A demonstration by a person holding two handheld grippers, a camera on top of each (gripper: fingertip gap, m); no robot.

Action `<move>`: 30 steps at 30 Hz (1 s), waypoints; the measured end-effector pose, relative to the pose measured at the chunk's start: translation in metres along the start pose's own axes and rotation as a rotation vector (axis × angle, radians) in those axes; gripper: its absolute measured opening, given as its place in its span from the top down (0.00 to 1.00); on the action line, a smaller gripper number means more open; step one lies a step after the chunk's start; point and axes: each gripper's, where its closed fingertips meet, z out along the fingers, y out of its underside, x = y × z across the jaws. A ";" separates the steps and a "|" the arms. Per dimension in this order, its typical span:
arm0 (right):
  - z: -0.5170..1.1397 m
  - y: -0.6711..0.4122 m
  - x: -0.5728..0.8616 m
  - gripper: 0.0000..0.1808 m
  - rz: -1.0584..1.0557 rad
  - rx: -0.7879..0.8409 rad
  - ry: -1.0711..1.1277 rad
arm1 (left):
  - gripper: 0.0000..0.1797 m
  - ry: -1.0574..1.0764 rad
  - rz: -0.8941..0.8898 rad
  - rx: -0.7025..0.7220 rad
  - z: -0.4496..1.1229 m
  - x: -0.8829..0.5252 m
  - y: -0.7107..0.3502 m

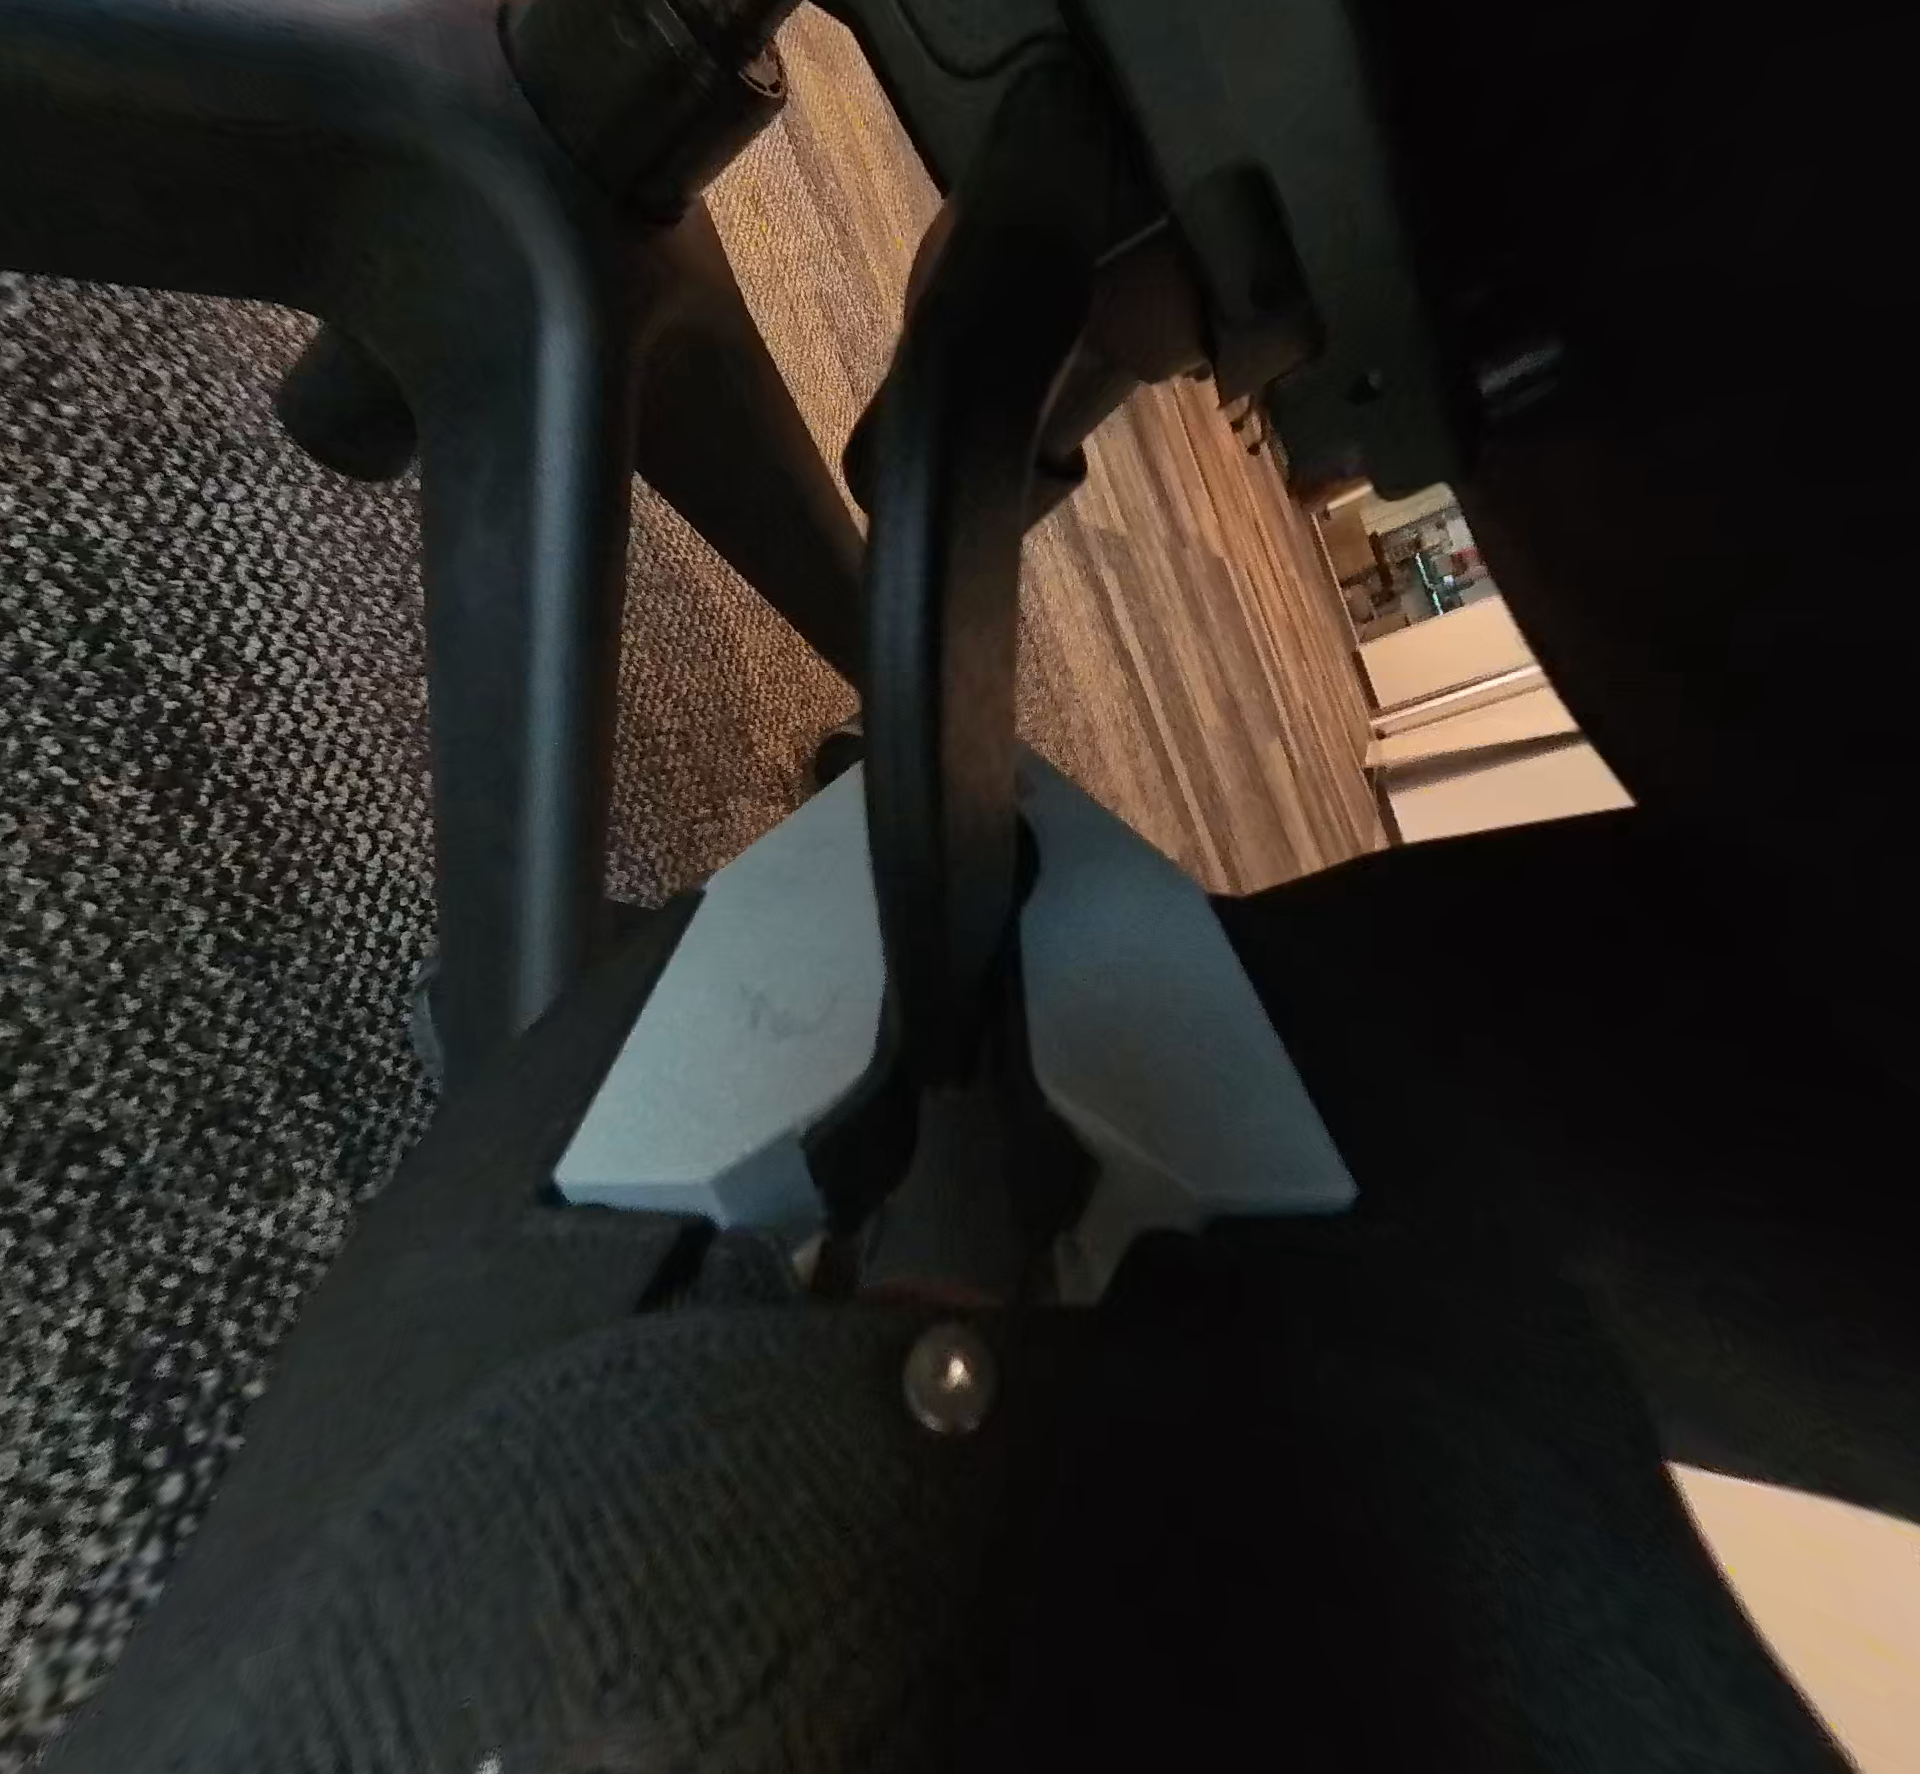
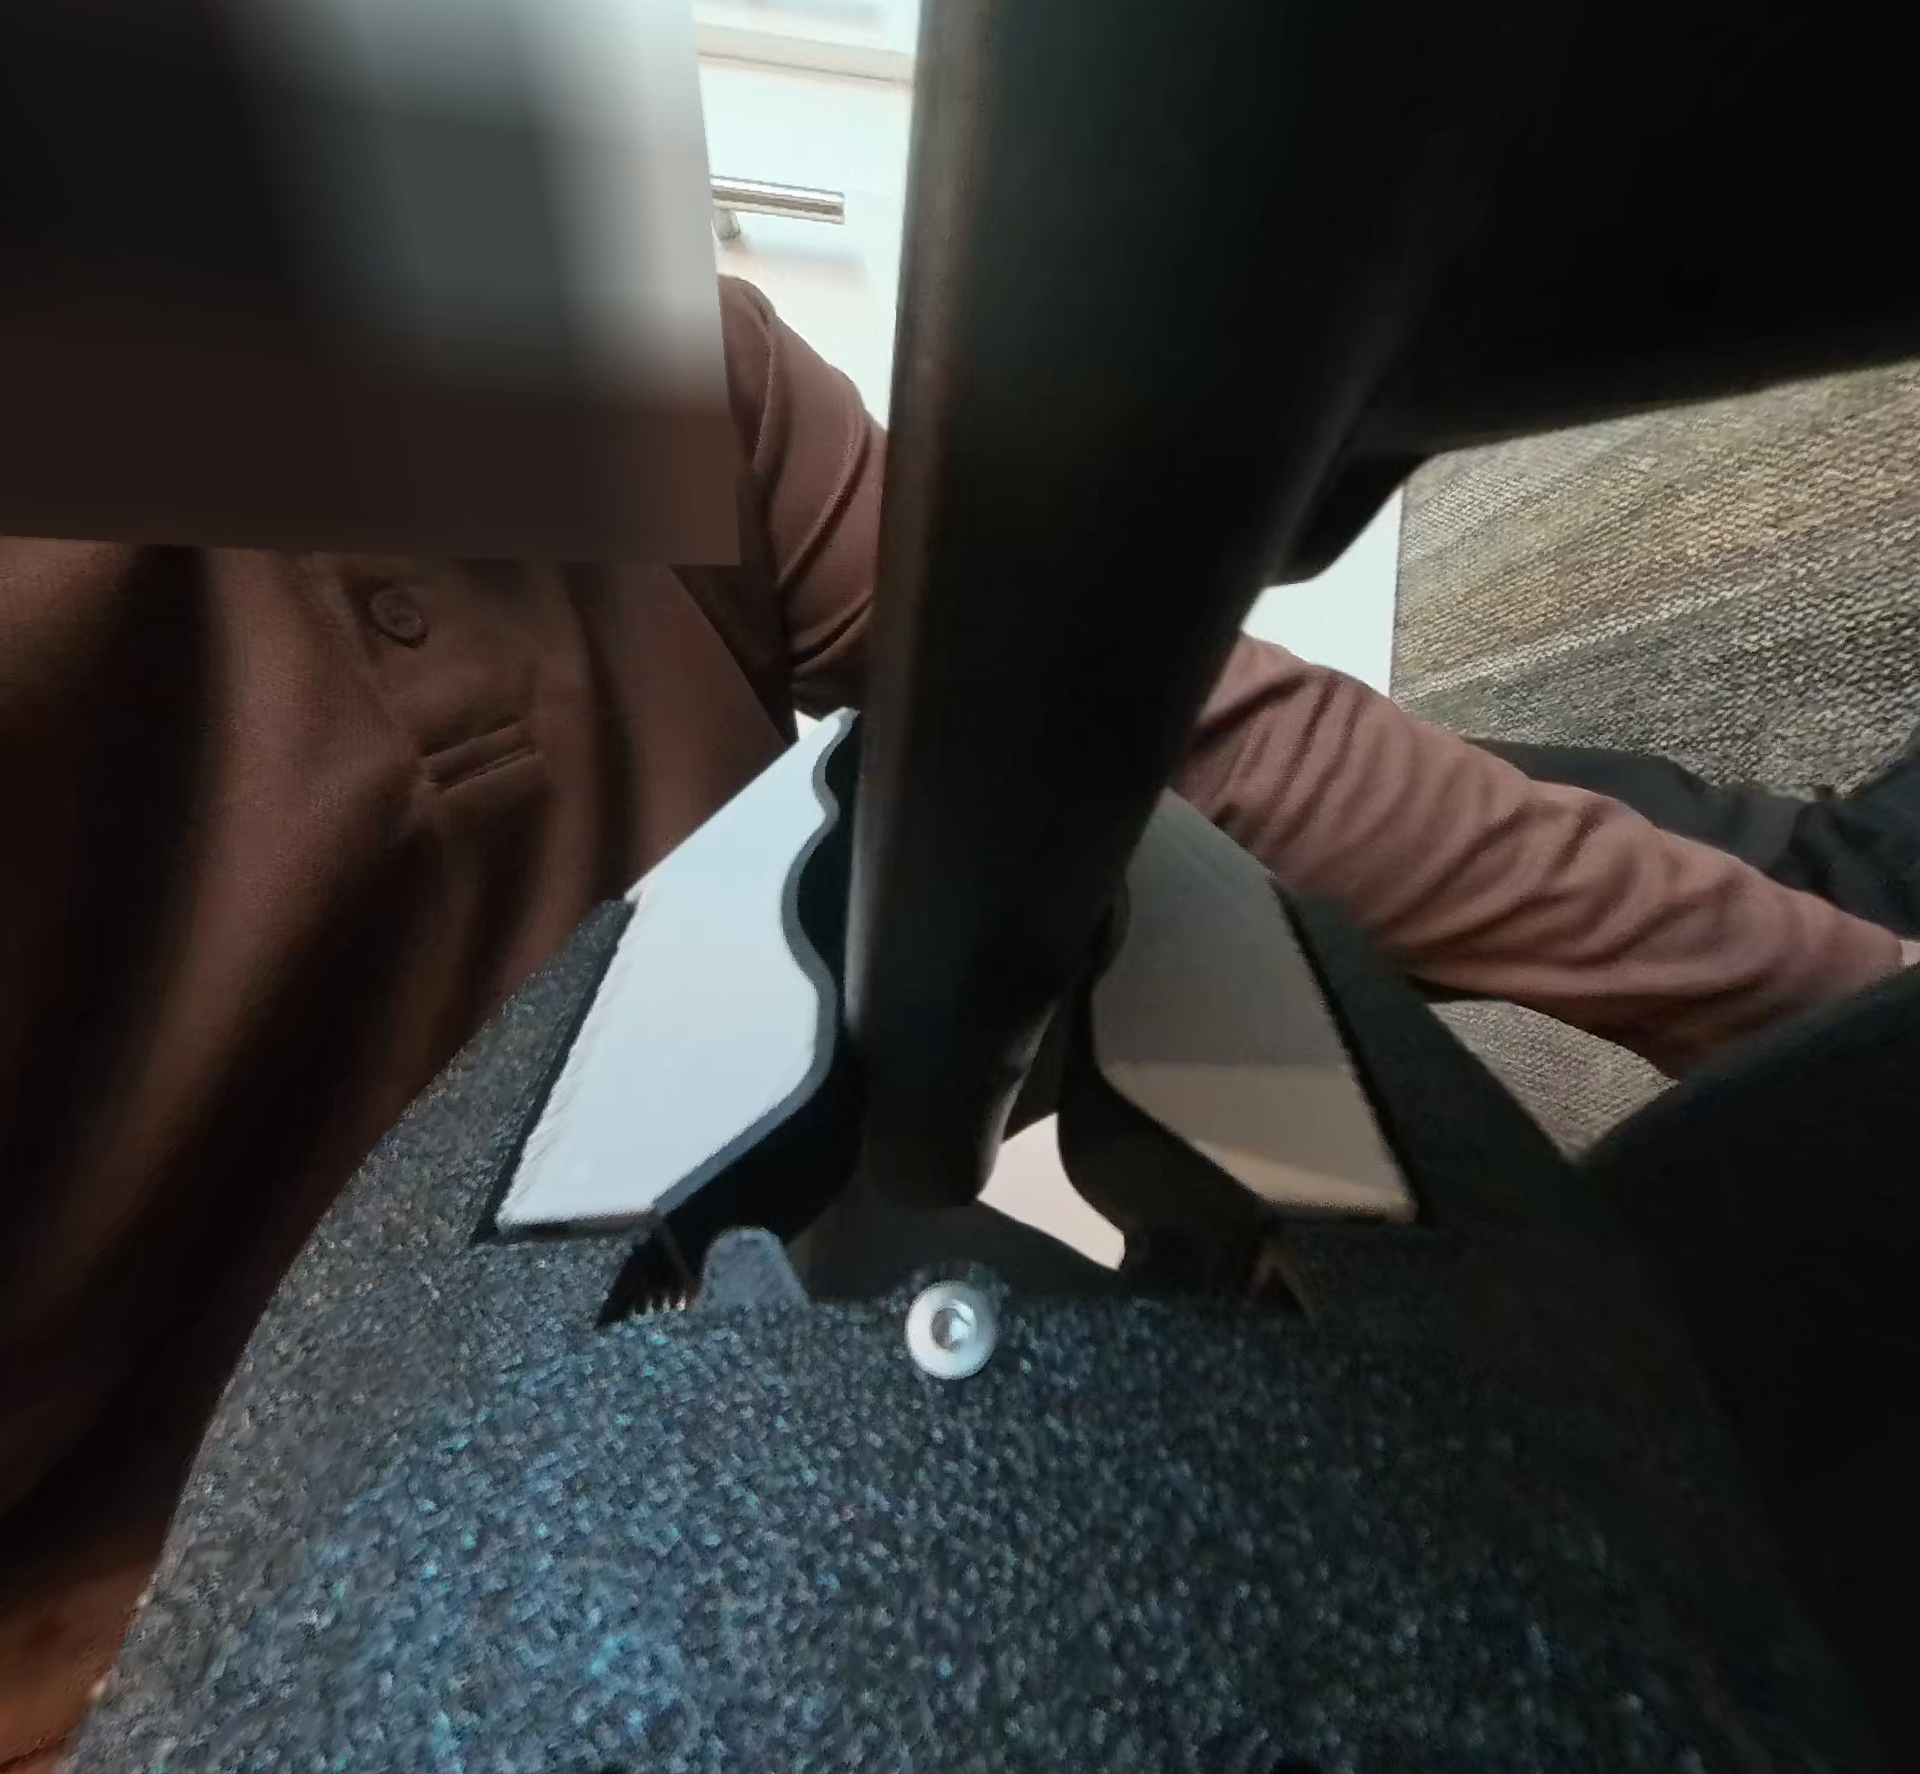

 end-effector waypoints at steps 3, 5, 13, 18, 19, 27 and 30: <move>0.004 0.011 0.000 0.80 0.026 0.006 0.022 | 0.95 -0.009 -0.052 0.021 0.004 0.008 0.006; 0.007 0.008 0.000 0.80 0.012 -0.008 0.030 | 0.95 0.002 -0.114 0.018 0.003 0.012 0.005; -0.003 -0.046 0.006 0.80 -0.016 0.033 0.053 | 0.94 0.087 -0.126 -0.025 -0.023 -0.003 -0.029; -0.003 -0.050 0.010 0.77 -0.031 0.017 0.076 | 0.91 0.099 -0.055 -0.115 -0.037 -0.009 -0.022; -0.004 -0.048 0.010 0.78 -0.032 -0.004 0.078 | 0.90 0.071 -0.080 -0.111 -0.049 -0.021 -0.021; -0.004 -0.038 0.010 0.79 -0.037 -0.111 0.067 | 0.69 0.068 -0.168 0.016 -0.091 -0.063 -0.105; -0.007 -0.035 0.011 0.78 -0.041 -0.148 0.096 | 0.76 0.118 -0.187 0.111 -0.086 -0.075 -0.158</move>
